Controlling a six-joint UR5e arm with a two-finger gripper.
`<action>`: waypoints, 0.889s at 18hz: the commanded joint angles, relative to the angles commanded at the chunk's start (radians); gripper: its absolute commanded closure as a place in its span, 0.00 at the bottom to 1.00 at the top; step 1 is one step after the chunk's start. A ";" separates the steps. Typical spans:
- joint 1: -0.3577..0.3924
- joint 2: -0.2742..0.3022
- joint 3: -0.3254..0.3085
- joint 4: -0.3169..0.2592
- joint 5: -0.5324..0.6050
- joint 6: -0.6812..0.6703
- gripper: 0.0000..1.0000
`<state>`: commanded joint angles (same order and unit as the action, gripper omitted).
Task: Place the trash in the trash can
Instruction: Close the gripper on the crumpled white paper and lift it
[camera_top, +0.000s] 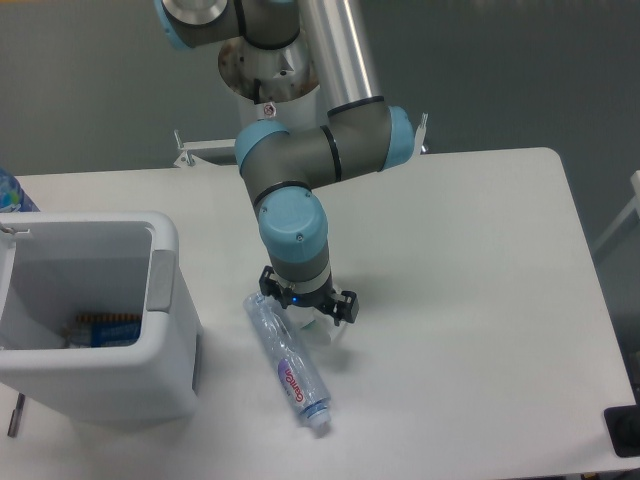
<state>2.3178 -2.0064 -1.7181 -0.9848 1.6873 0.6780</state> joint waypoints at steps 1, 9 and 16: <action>0.000 0.000 0.002 0.002 0.000 0.000 0.38; 0.011 0.000 0.005 -0.003 0.002 0.008 0.87; 0.083 0.046 0.017 -0.011 -0.012 0.020 1.00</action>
<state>2.4006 -1.9605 -1.7012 -0.9955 1.6751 0.6979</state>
